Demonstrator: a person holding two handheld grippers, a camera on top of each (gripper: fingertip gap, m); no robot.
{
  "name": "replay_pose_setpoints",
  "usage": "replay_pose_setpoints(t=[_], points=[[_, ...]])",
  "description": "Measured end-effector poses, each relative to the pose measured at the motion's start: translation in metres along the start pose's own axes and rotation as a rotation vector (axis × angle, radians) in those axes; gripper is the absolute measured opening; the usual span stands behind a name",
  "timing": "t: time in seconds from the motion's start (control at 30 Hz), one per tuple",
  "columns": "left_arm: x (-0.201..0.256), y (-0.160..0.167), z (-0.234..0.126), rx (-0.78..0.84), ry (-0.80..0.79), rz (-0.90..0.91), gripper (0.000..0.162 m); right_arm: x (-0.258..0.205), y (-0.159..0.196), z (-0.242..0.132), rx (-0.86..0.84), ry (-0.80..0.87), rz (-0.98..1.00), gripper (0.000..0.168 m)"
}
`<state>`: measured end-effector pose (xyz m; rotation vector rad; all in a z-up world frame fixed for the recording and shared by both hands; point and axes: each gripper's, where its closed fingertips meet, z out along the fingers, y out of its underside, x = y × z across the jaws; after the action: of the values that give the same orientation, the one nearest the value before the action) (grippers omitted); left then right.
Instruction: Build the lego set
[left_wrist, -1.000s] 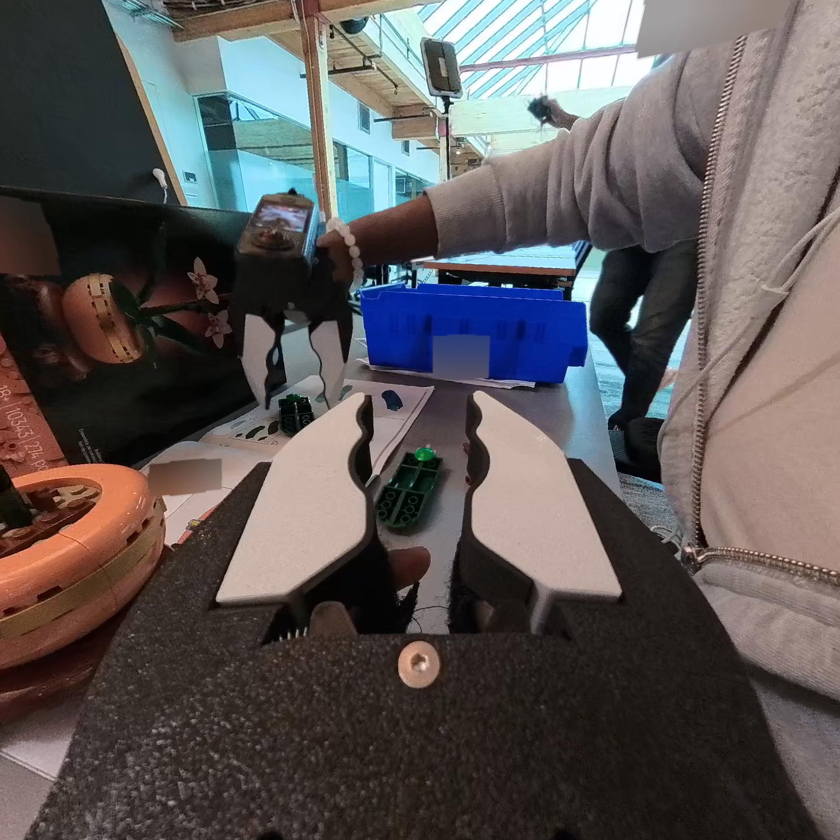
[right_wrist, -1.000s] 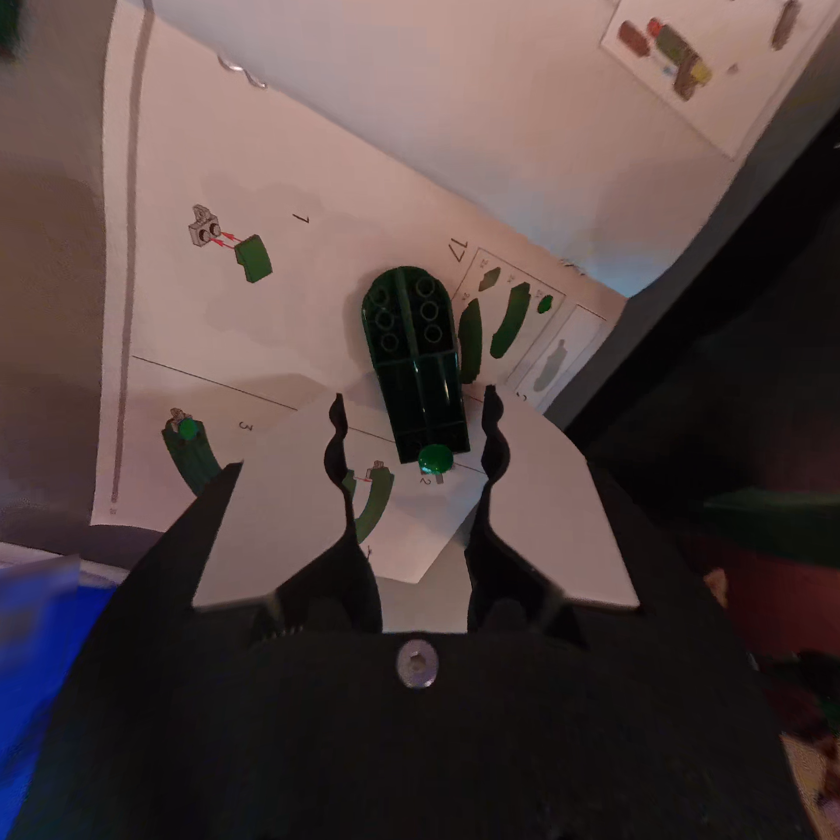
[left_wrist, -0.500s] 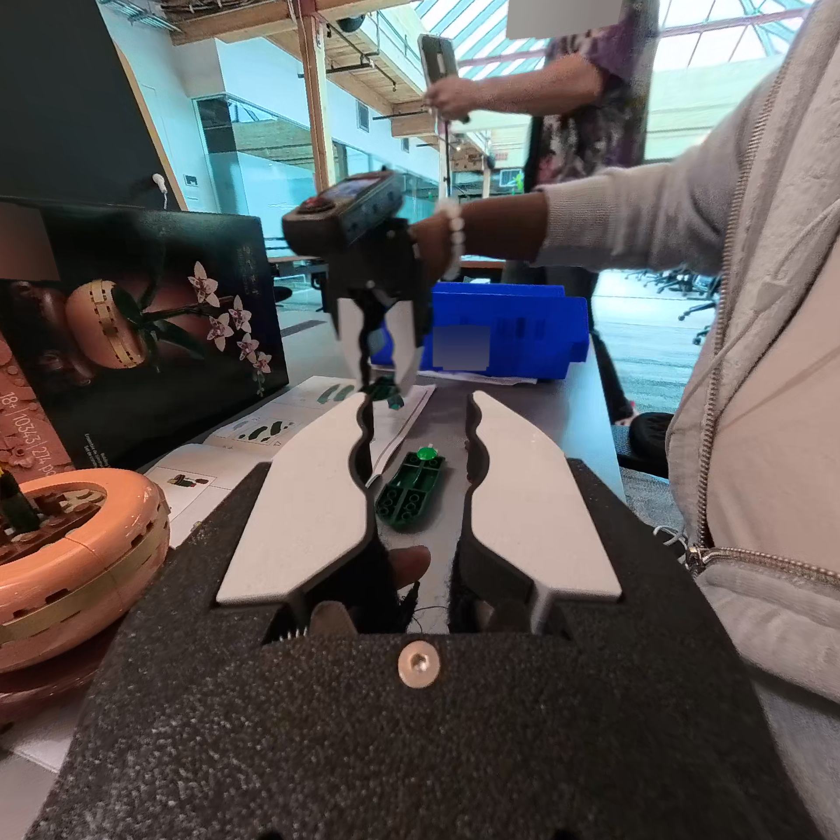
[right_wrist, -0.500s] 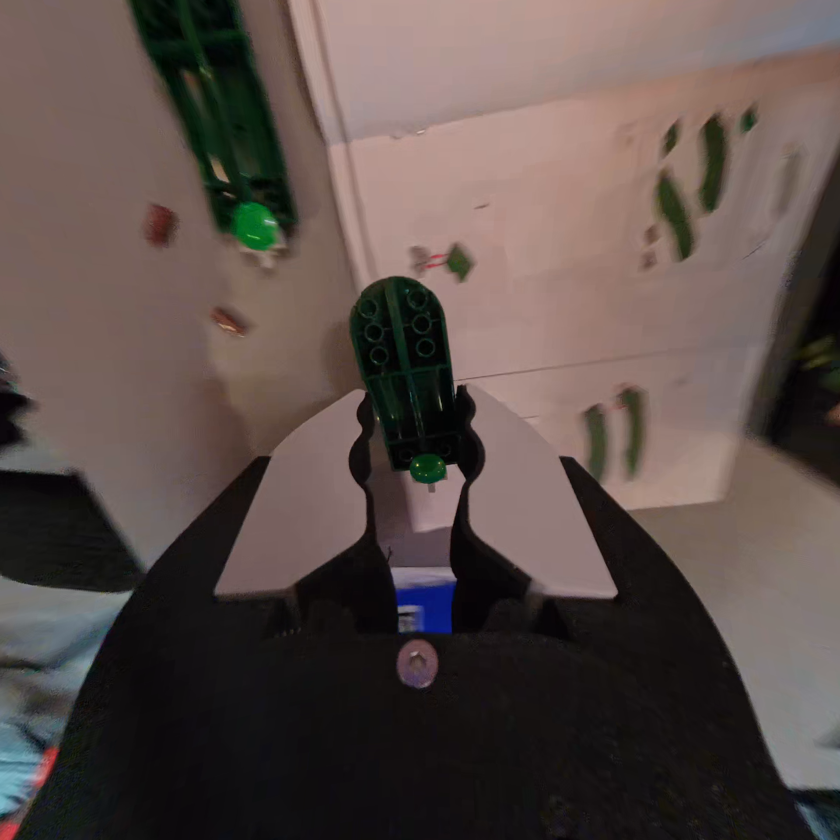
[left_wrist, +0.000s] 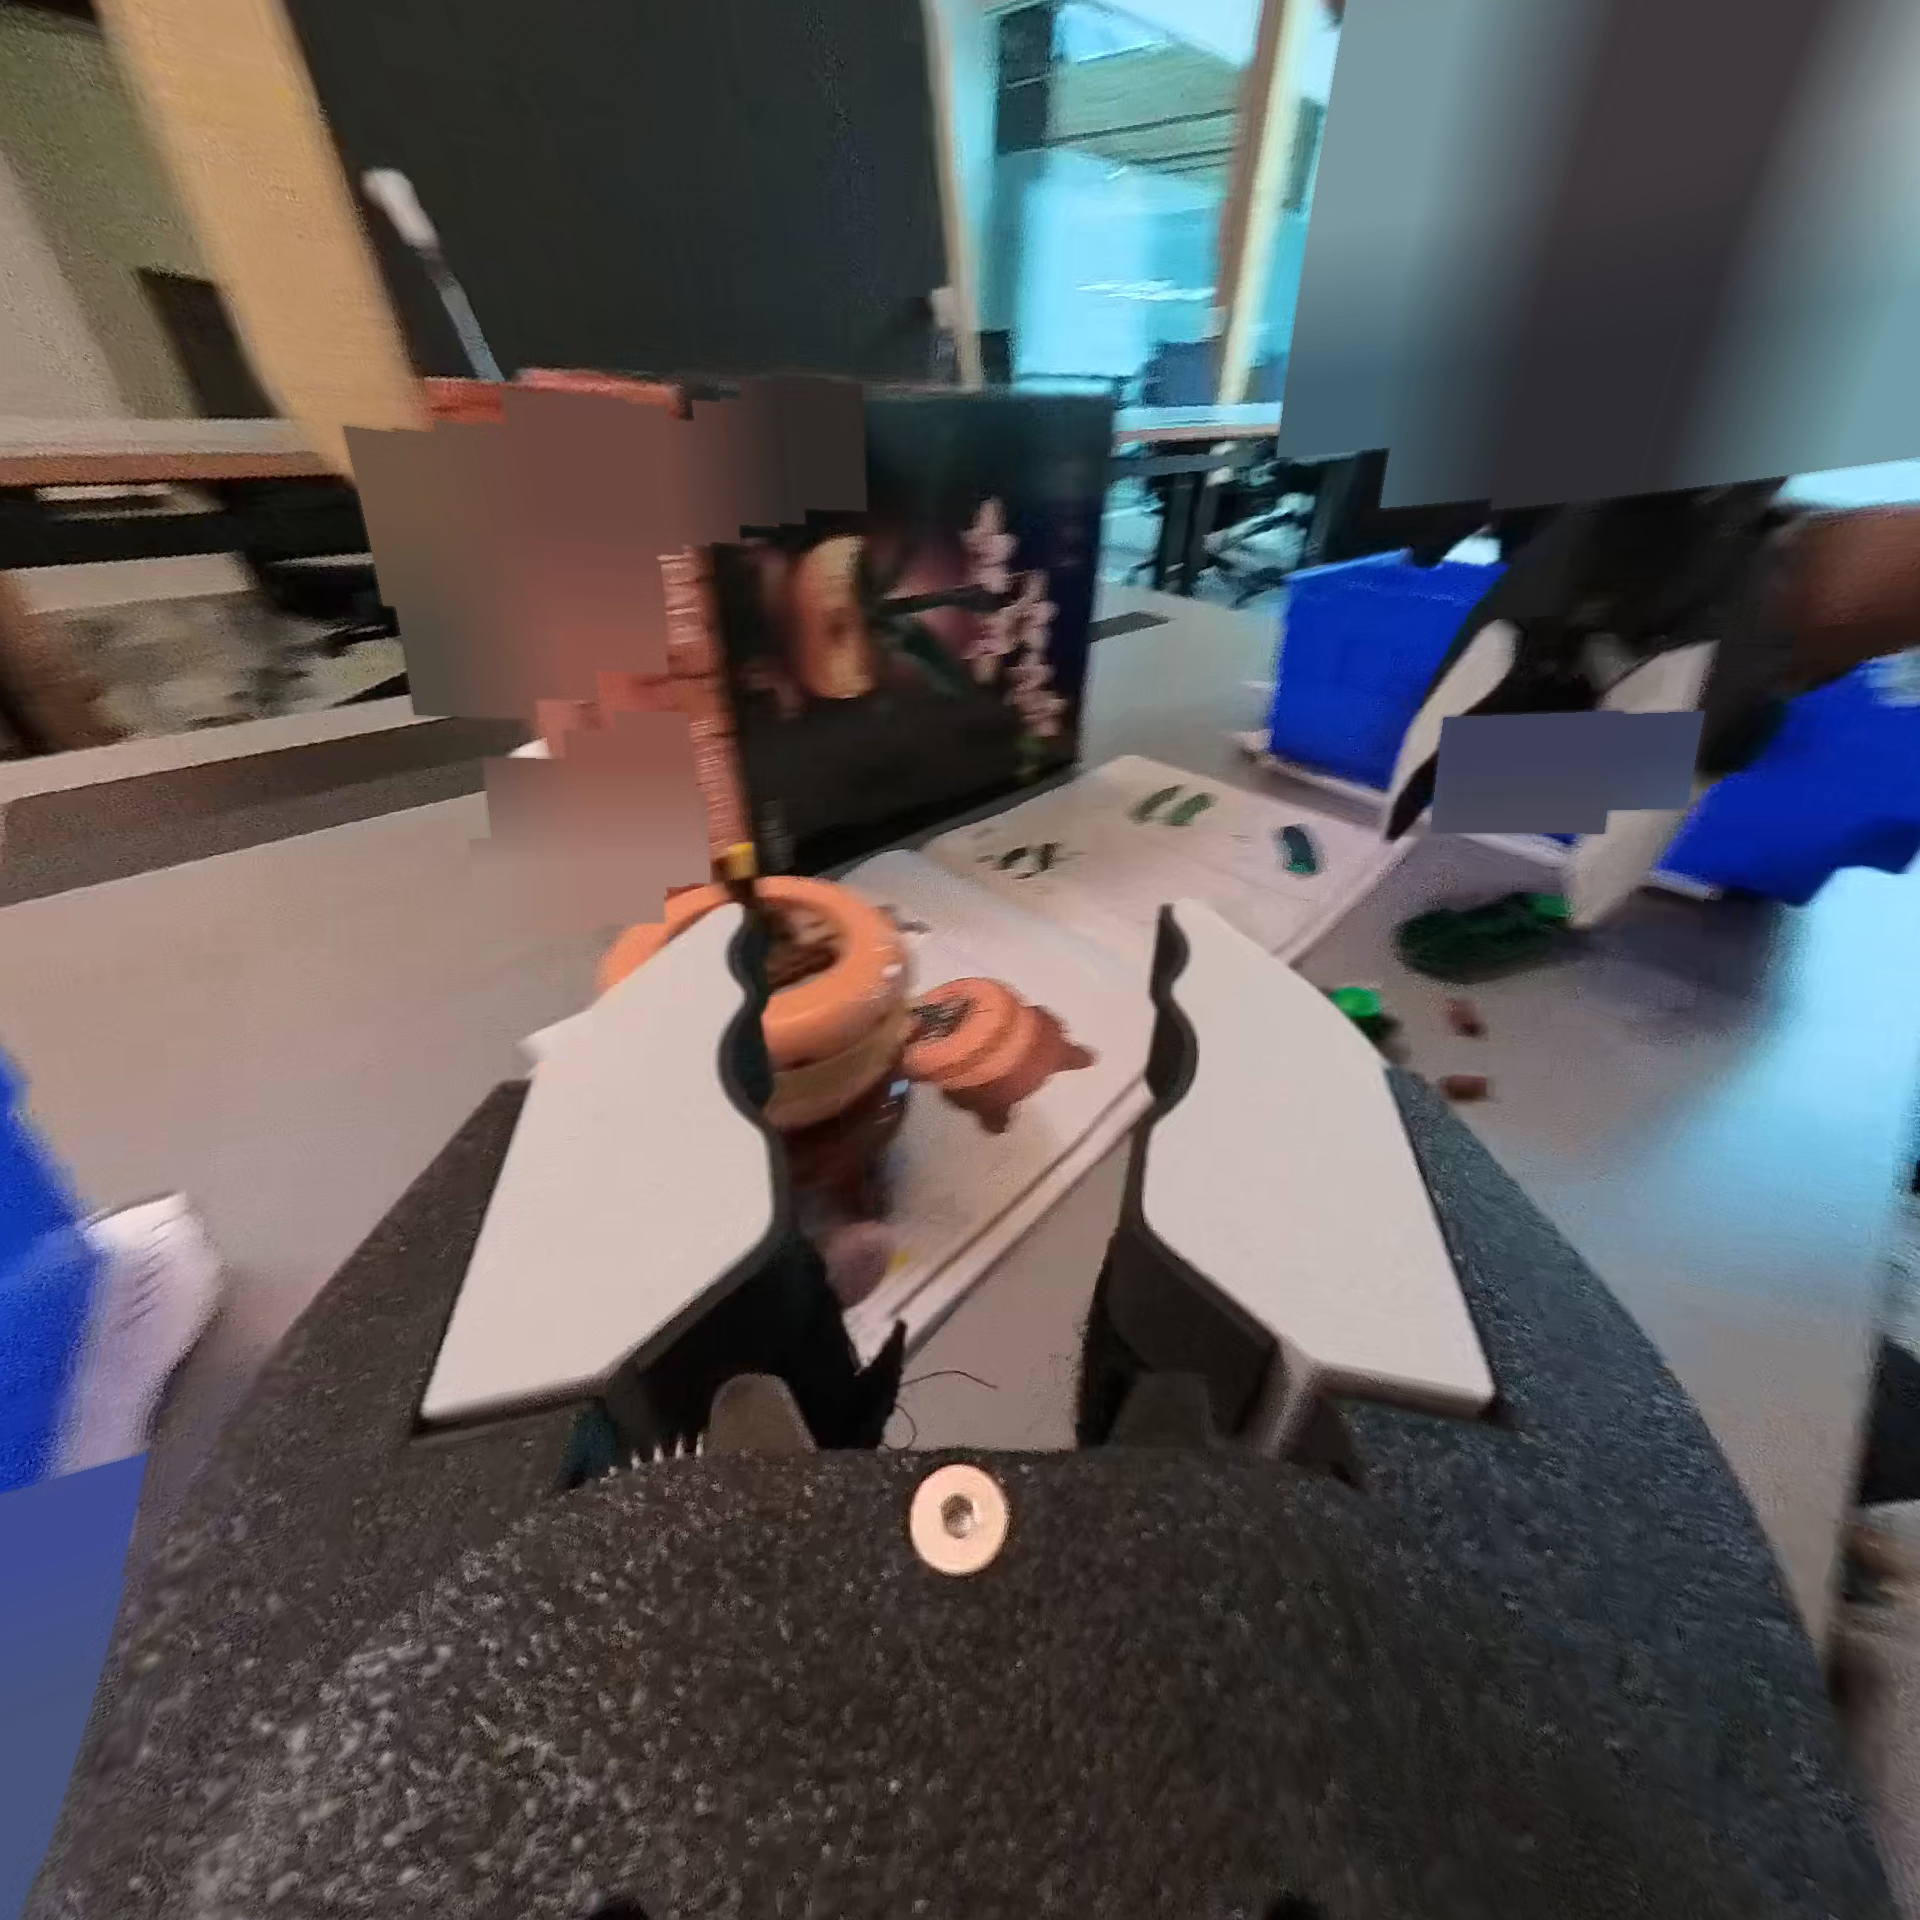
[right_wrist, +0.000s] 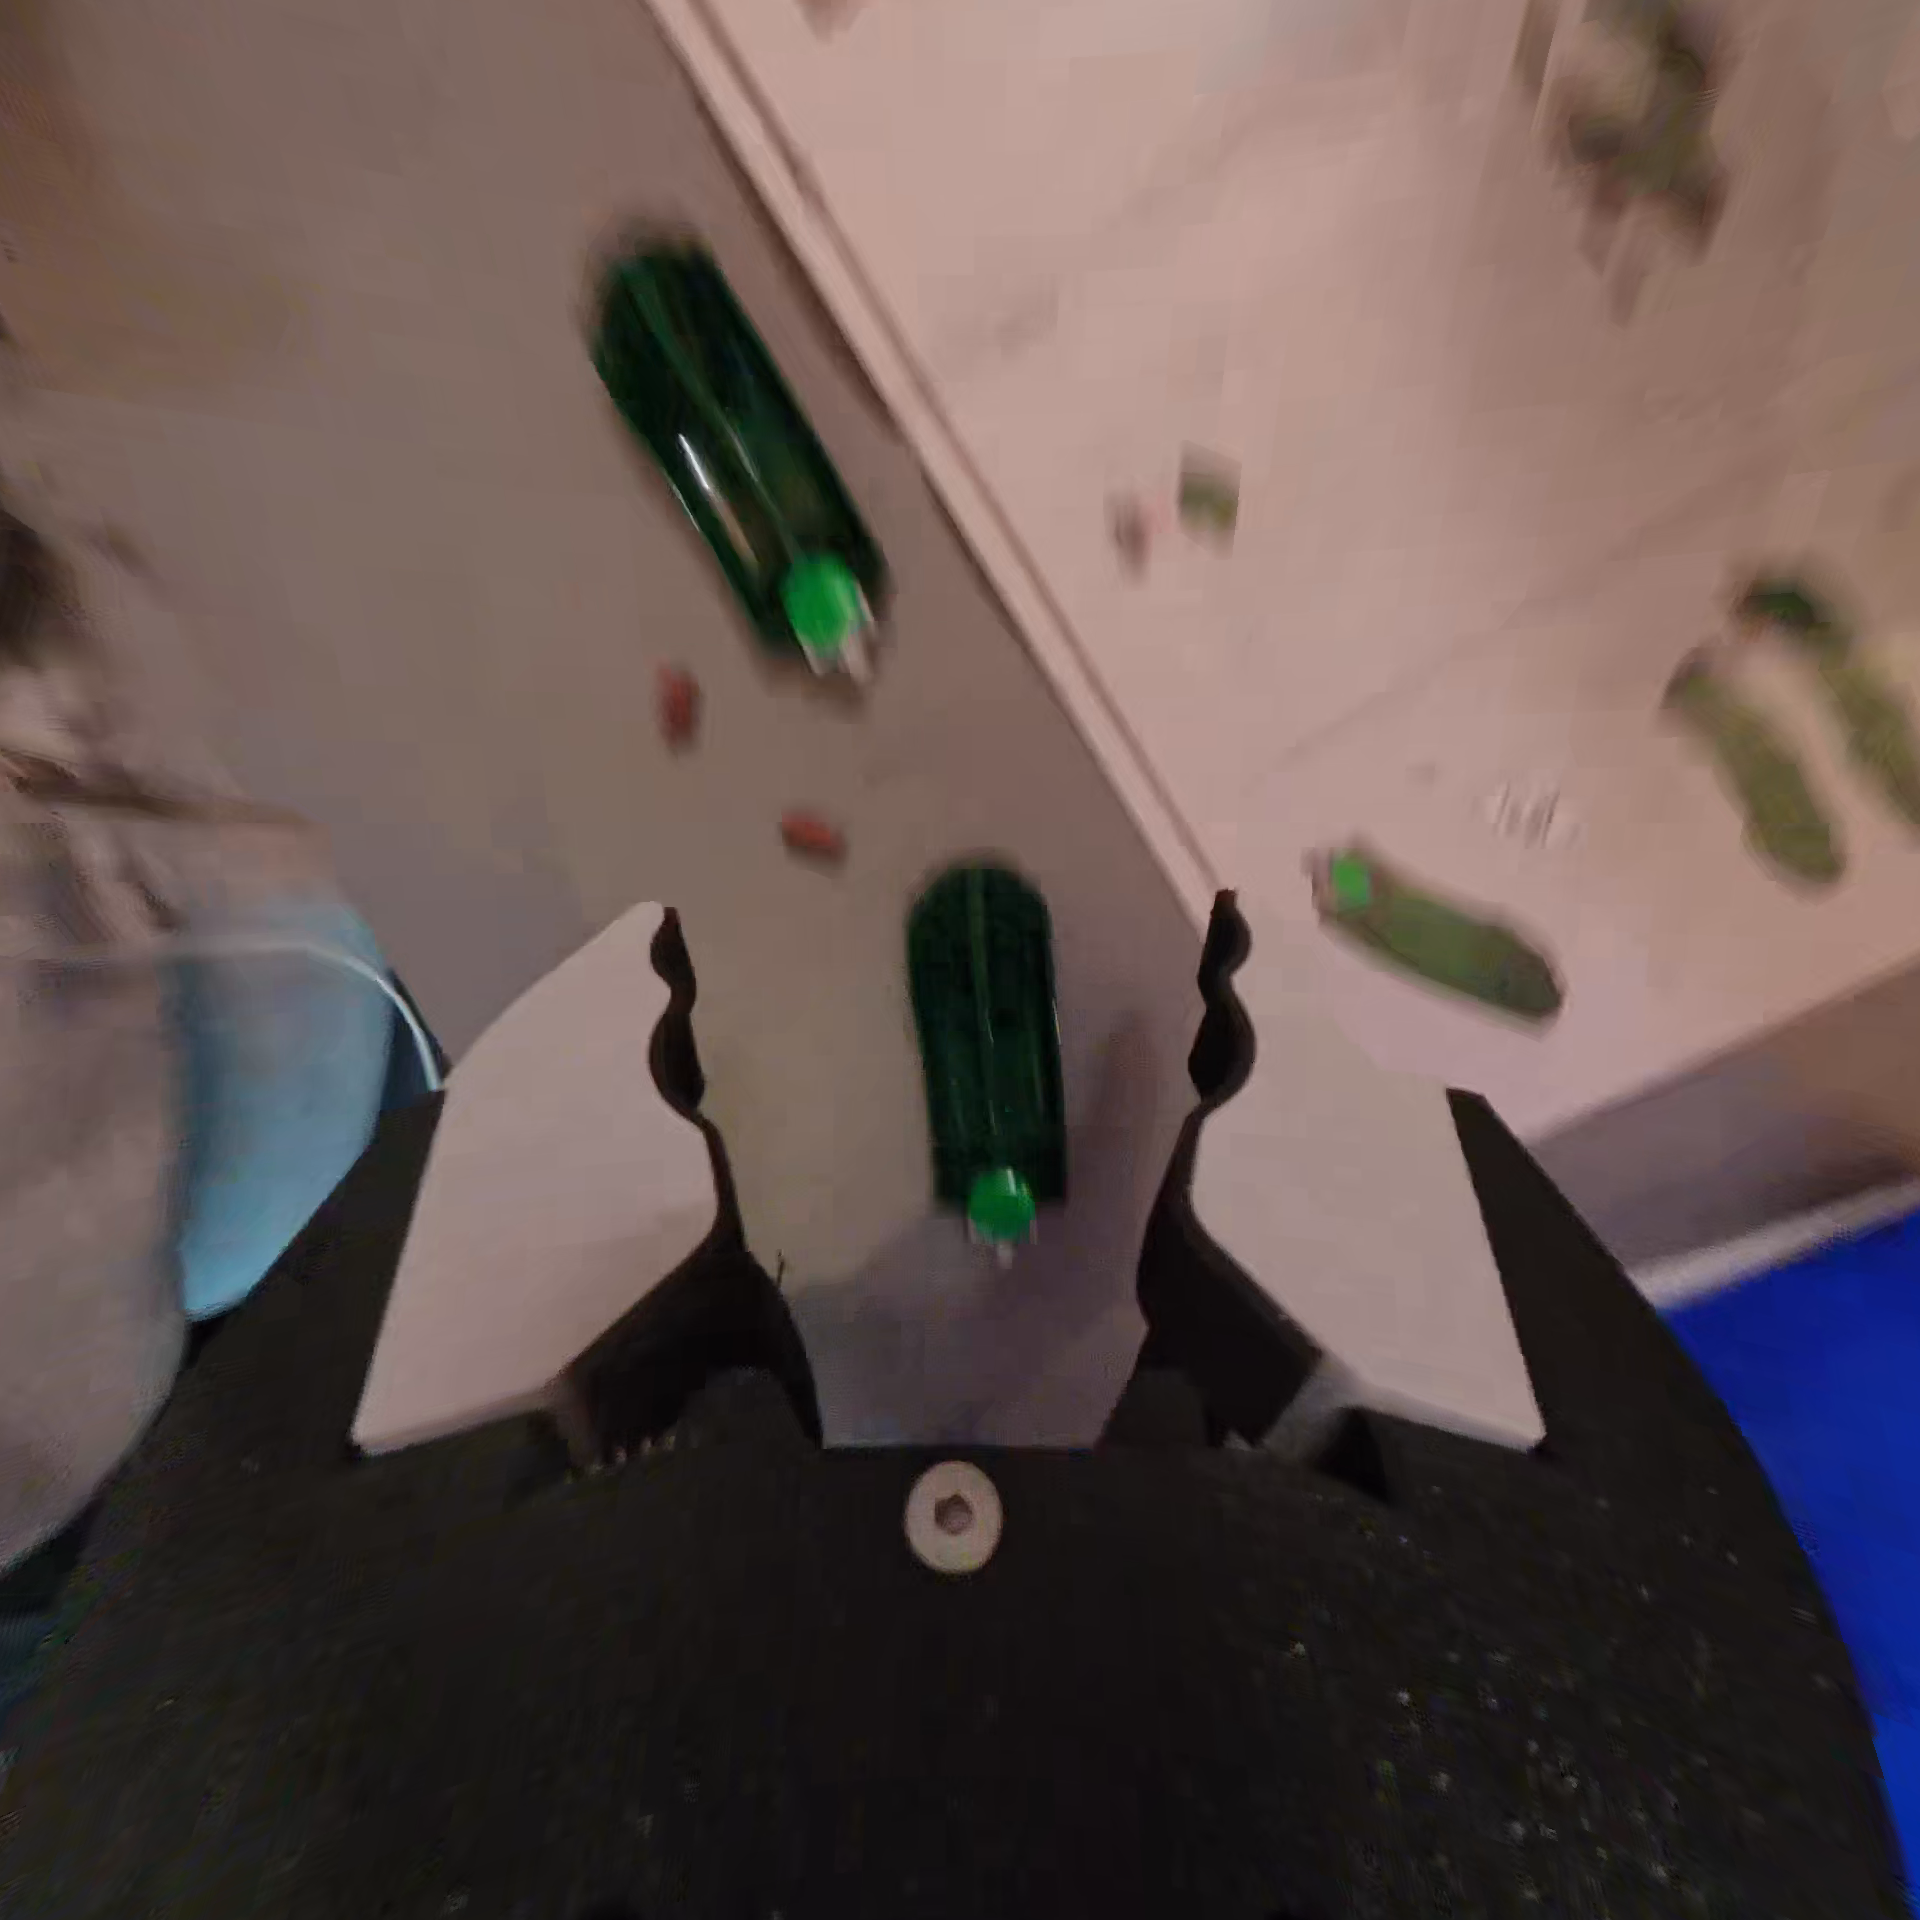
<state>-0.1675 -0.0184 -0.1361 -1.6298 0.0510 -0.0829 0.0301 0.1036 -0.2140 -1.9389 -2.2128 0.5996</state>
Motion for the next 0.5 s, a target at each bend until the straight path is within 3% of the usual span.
replay_pose_setpoints(t=[0.07, 0.17, 0.27, 0.4, 0.5], points=[[-0.022, 0.01, -0.001, -0.081, -0.074, 0.024, 0.084, -0.015, -0.056, -0.008, 0.234, -0.029, -0.093, 0.1], [-0.034, 0.038, 0.007, -0.288, -0.047, 0.031, 0.094, -0.037, -0.139, 0.0, 0.532, 0.001, -0.289, 0.118], [-0.037, 0.052, 0.018, -0.374, 0.006, 0.039, 0.098, -0.037, -0.189, 0.049, 0.535, 0.001, -0.367, 0.113], [-0.048, 0.067, 0.029, -0.435, 0.048, -0.001, 0.095, -0.023, -0.223, 0.1, 0.479, -0.096, -0.386, 0.102], [-0.054, 0.074, 0.031, -0.45, 0.08, 0.017, 0.068, -0.024, -0.231, 0.112, 0.454, -0.137, -0.458, 0.081]])
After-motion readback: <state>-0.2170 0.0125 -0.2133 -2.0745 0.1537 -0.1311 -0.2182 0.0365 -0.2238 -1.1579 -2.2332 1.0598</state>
